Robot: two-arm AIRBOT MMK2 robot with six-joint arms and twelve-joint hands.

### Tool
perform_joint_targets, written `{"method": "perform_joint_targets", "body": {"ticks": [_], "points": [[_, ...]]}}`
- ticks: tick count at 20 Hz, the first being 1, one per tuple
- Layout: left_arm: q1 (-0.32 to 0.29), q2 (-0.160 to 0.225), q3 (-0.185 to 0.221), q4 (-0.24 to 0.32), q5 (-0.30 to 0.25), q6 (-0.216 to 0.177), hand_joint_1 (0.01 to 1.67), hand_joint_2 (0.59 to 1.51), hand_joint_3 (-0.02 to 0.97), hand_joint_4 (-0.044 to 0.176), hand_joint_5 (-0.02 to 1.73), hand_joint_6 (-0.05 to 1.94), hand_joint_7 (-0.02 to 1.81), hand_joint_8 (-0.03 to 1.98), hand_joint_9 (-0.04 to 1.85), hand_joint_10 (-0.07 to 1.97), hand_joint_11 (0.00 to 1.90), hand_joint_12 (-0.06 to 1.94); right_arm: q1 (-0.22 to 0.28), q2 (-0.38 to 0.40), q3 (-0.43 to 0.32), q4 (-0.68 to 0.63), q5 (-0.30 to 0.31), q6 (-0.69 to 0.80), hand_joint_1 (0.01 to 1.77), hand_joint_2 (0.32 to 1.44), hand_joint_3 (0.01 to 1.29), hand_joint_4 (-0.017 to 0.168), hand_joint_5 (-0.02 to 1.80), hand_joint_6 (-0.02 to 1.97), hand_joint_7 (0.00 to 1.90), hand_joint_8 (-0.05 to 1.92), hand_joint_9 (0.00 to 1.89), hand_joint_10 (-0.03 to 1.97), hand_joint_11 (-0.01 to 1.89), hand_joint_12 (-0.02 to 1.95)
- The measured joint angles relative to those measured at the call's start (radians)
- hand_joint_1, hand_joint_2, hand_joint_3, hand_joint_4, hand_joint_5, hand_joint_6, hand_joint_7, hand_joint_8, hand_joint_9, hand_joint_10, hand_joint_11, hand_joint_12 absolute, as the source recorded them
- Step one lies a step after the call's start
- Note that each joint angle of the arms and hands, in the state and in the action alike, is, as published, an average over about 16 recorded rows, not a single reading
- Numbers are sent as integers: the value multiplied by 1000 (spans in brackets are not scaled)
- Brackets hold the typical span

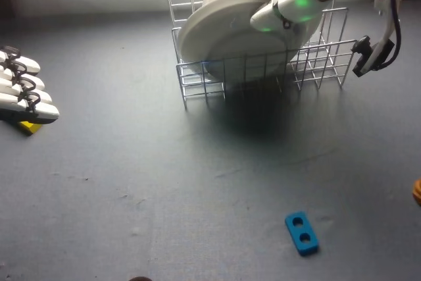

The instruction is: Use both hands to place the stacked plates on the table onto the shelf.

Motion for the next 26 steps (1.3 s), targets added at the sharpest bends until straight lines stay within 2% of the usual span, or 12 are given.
{"method": "perform_joint_targets", "body": {"ticks": [4,7,11,17,23,26], "points": [[0,0,-1,0,-1,0,21,1114,18,-1,102,6,151,12,120,6,22,71,2,1,0,-5,1,0,1113,1060,13,-6,907,422,994,230,891,353,558,1263],[0,0,-1,0,-2,0,21,1113,17,-1,102,6,154,13,124,6,21,86,11,7,-5,-13,3,0,1072,1068,12,-6,923,249,1007,54,903,233,522,1235],[0,0,-1,0,-3,0,21,1113,17,-1,108,6,160,13,127,6,22,87,27,36,-39,-57,6,0,1040,1077,12,-6,936,42,1003,20,920,156,491,1223],[-1,0,-1,0,-4,0,21,1113,17,-1,111,6,159,13,129,6,24,85,56,131,-148,-165,14,-6,1039,1084,12,-6,919,33,992,15,920,140,454,1213],[-3,0,-5,2,-6,-2,21,1114,17,-1,105,6,158,13,126,5,22,77,67,268,-300,-280,28,-34,1036,1089,12,-6,921,33,989,14,922,132,452,1202],[-6,0,-10,8,-7,-3,22,1119,17,-2,132,16,203,23,174,18,35,192,57,336,-372,-323,49,-55,993,1083,12,-6,929,35,994,18,931,128,467,1191]]}}
